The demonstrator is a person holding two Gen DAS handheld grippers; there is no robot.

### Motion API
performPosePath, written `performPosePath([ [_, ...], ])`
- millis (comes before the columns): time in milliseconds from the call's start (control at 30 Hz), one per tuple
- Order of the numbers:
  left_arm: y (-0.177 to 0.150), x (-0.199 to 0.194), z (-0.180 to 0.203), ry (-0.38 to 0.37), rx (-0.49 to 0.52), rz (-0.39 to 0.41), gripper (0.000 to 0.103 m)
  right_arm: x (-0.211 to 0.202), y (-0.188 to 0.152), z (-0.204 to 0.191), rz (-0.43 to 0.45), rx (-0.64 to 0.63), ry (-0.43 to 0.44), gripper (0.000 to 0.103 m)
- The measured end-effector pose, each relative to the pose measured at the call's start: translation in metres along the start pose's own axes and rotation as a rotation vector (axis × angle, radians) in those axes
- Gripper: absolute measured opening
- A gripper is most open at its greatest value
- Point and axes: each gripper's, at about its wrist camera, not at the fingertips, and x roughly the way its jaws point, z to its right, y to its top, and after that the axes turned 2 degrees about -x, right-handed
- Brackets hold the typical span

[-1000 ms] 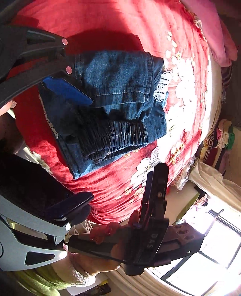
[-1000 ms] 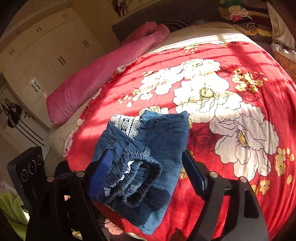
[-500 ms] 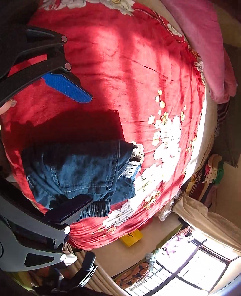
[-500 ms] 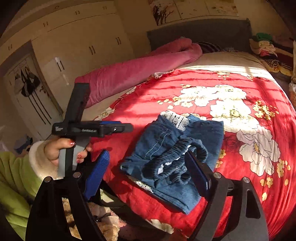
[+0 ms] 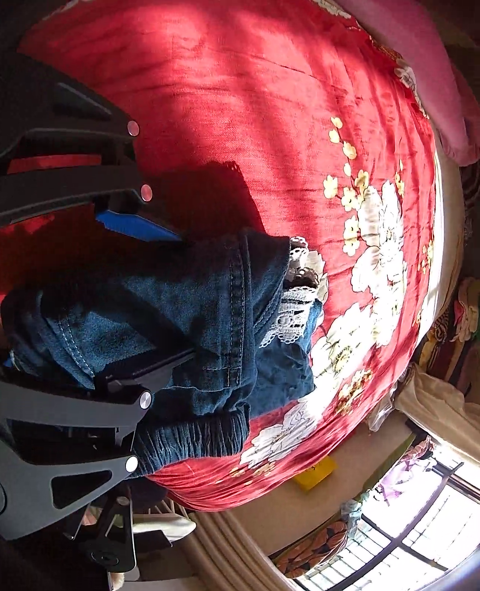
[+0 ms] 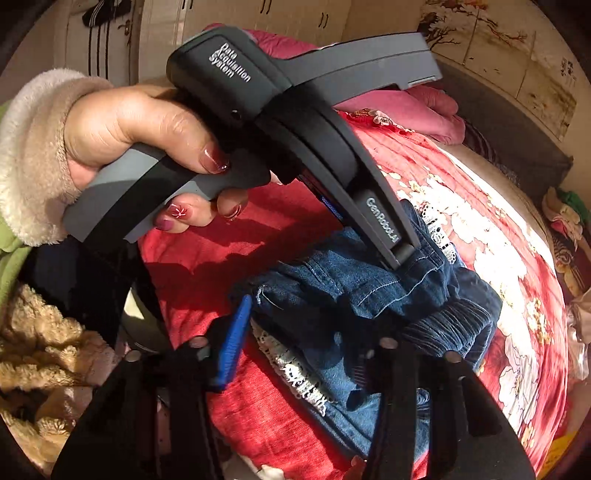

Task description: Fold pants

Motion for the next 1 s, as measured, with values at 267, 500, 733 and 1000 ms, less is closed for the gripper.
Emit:
performPosePath([
  [267, 0.004, 0.003, 0.007, 0.026, 0.017, 0.011, 0.045, -0.019, -0.030, 0.002, 0.006, 0.049, 0.113, 0.007],
  [500, 0.004, 0.003, 0.010, 0.026, 0.016, 0.016, 0.046, -0.004, -0.050, 0.007, 0.002, 0.148, 0.154, 0.007],
  [733, 0.003, 0.001, 0.011, 0.027, 0.015, 0.040, 0.046, -0.004, -0.059, 0.013, 0.041, 0.286, 0.193, 0.010],
  [1000, 0.001, -0.004, 0.013, 0.030, 0.020, 0.069, 0.046, -0.018, -0.052, 0.022, 0.084, 0.363, 0.183, 0.020],
])
